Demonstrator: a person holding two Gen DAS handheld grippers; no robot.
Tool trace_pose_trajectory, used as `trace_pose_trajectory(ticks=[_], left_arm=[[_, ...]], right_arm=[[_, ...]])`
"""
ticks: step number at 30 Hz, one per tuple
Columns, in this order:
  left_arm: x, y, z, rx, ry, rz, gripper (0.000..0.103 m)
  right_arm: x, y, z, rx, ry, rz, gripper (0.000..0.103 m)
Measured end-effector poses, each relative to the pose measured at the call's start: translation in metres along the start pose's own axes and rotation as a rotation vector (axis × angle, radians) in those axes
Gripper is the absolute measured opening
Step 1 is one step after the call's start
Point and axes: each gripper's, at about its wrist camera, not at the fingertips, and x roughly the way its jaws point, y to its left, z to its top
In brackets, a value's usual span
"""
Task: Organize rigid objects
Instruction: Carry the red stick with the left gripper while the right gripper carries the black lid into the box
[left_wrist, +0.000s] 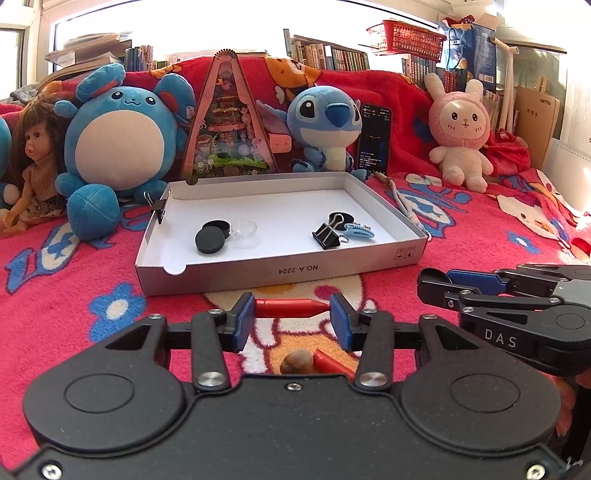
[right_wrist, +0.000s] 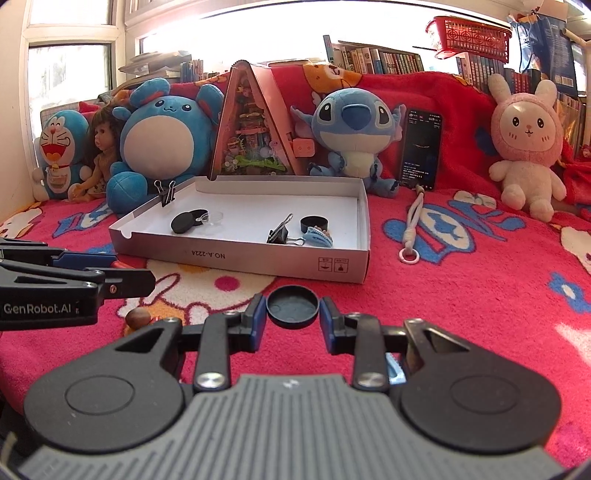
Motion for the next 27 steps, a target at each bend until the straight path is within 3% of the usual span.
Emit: trace_pose_trajectory(ticks=[10,20,27], left_arm=[[0.03,0.017,0.036,-0.041,-0.01,0.028,0.042],[0.073,0.034,0.056,-0.091,0.06,0.056,0.042],[0.1,0.043,0.061,-0.131,0.108,0.071,0.042]], right_arm=[[0.028,-0.003,0.032,0.009,0.01,-0.046,0.037],[0.059,-0.011,0.06,0.026,0.02,-0.072,0.037],[0.086,-0.014,0.064,0.038,0.083,-0.065,0.037]])
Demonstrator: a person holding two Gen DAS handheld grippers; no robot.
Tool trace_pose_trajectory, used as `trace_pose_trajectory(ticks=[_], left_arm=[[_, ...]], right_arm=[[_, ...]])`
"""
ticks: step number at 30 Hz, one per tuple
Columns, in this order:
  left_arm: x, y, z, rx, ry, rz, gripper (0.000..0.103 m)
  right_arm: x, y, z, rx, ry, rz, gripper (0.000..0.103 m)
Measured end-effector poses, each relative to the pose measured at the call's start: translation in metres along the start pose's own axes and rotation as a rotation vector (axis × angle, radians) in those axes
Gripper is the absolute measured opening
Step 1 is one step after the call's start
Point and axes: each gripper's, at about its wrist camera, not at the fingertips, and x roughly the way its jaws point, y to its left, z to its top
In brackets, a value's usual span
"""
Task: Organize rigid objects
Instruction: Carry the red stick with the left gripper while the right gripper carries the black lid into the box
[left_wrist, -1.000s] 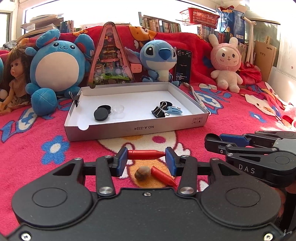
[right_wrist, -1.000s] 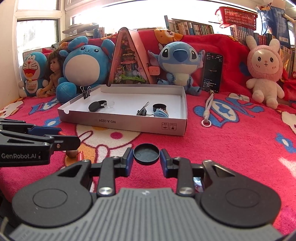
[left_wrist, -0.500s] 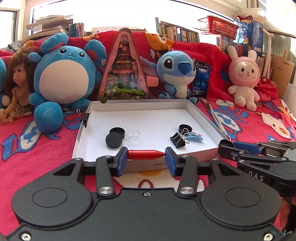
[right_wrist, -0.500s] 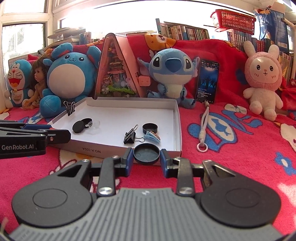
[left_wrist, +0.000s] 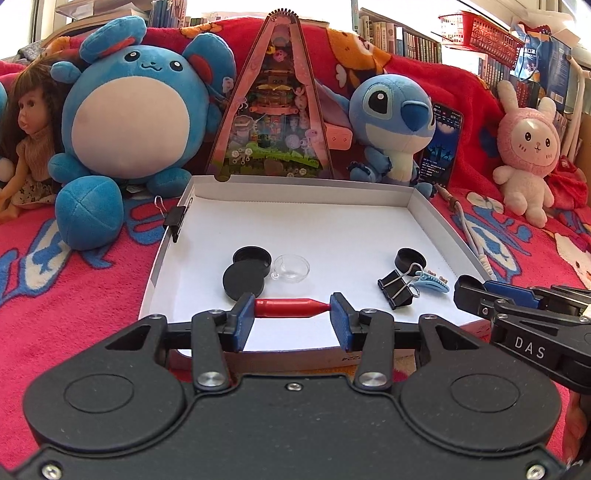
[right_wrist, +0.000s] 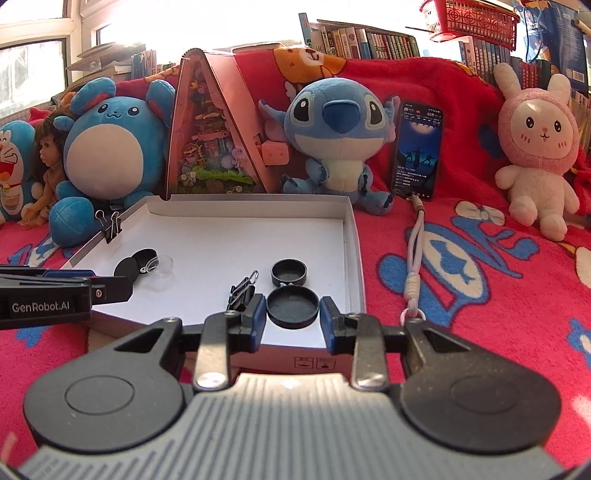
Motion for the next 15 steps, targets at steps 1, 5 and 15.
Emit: trace_pose_trajectory(ticks=[1,5,15], left_arm=[[0.003,-0.001,0.001,0.005,0.004,0.005,0.042],[0.015,-0.002,0.003,0.013,0.018,0.016,0.042],[0.036,-0.003,0.002,0.01,0.055,0.032,0.042]], right_arm=[[0.004,0.0,0.0,0.0,0.01,0.001,0.037],[0.016,0.001,0.002,0.007,0.04,0.007,0.037],[0.036,0.002,0.008,0.056,0.098,0.026,0.037]])
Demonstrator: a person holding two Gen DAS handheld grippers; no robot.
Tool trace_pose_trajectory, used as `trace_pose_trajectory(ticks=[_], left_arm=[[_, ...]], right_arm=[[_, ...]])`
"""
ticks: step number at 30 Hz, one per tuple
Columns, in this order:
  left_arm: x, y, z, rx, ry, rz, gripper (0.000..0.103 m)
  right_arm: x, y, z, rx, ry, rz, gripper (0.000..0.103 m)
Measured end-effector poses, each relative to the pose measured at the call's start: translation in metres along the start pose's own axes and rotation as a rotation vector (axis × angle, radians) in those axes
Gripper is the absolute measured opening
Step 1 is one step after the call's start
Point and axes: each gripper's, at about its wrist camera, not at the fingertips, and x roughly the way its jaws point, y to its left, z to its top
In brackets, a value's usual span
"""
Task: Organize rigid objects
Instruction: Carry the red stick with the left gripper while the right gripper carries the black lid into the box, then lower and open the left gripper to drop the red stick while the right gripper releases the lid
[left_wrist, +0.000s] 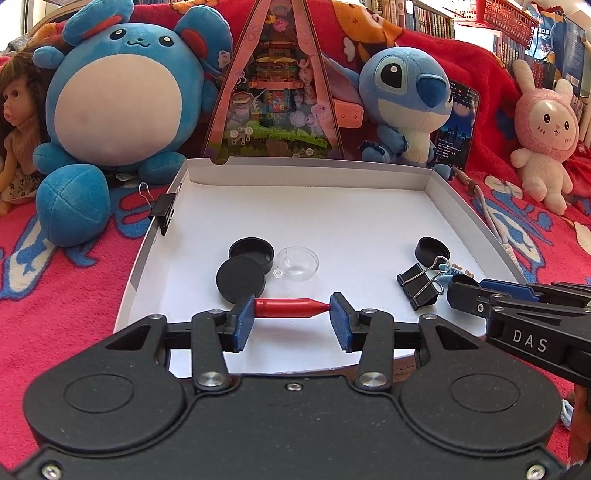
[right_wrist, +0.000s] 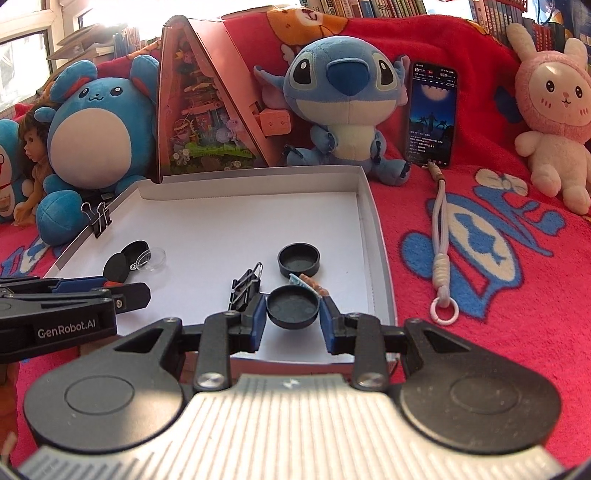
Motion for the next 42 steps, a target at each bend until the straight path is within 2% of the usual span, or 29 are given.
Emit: trace_pose_trajectory(ticks=[6,24,39,42], left_arm=[[0.007,-0.001,0.001,0.004,0.007,0.011,0.042],[0.022,-0.002,0.012,-0.002,-0.007,0.036,0.042],[0.032,-0.003,0.021,-0.007,-0.02,0.056,0.043],[0.032,-0.004,0.02,-0.003,-0.02,0.058,0.043]], right_arm=[[0.01,-0.001,0.001,0.009,0.025,-0.004,0.037],[0.023,-0.008,0.01,0.032,0.023,-0.014,0.037],[0.036,-0.003,0.019,-0.015,0.021,-0.036,0.037],[0.036,-0.003,0.018,-0.013,0.019,-0.033,0.039]])
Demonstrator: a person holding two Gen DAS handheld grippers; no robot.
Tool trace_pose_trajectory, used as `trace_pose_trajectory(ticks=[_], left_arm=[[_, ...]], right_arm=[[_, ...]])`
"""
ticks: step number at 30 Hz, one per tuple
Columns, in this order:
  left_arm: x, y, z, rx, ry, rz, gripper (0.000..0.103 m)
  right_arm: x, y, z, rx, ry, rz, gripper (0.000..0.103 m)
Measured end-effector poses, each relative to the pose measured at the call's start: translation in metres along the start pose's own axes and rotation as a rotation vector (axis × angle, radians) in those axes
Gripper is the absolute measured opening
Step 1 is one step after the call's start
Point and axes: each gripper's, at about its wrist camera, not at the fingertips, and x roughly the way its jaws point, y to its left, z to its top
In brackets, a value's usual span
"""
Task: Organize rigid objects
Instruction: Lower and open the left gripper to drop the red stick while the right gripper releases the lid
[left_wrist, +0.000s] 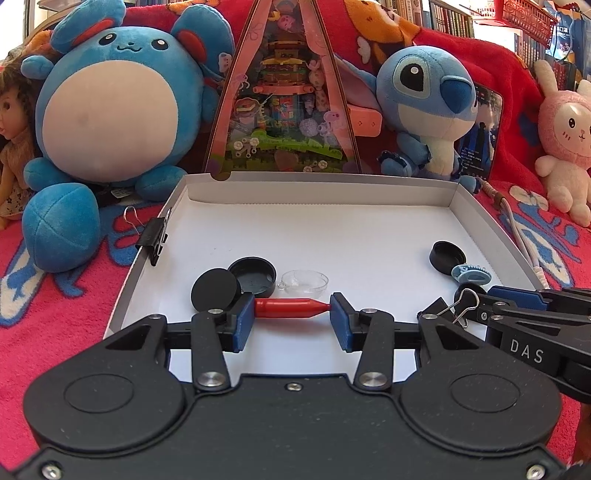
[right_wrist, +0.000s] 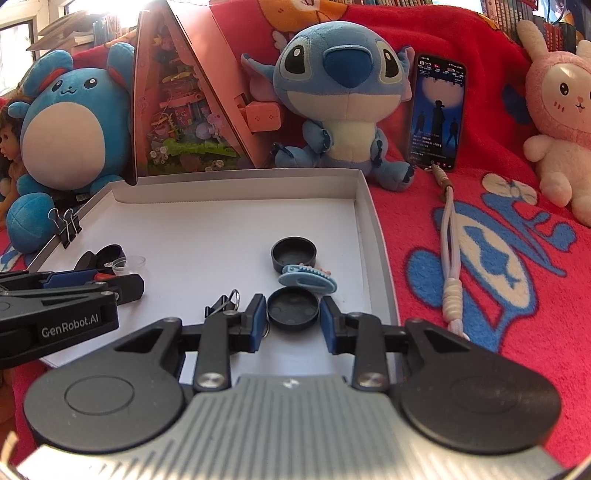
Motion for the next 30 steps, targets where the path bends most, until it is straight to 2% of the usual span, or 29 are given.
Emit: trace_pose_trajectory(ticks=[6,9,10,13,15,22,30], left_arm=[[-0.002,0.0,0.0,0.002,0.002,-0.005,0.043],[-0.005,0.0,-0.002,0.013,-0.004,-0.002,0.043],[-0.006,-0.001,-0.002,0.015,-0.008,-0.001,0.043],[-0.01,0.0,-0.002,0.014,-0.007,-0.005,0.047],[-0.012,0.0,-0.003,0.014,-0.006,-0.007,0.05],[-0.026,-0.002,-0.004,0.029,-0.036,-0.022,0.067],[-0.039,-0.003,-0.006,0.035,-0.055,-0.037,0.072]], right_arm=[[-0.002,0.0,-0.001,0.006,-0.005,0.01,0.042],[-0.004,0.0,-0.001,0.014,-0.009,0.016,0.055],[-0.005,0.0,-0.001,0.017,-0.011,0.017,0.055],[-0.009,0.0,-0.001,0.017,-0.02,0.017,0.058],[-0.011,0.0,-0.002,0.017,-0.028,0.019,0.064],[-0.019,0.0,-0.004,0.014,-0.041,0.022,0.067],[-0.029,-0.004,-0.005,0.024,-0.059,0.026,0.074]])
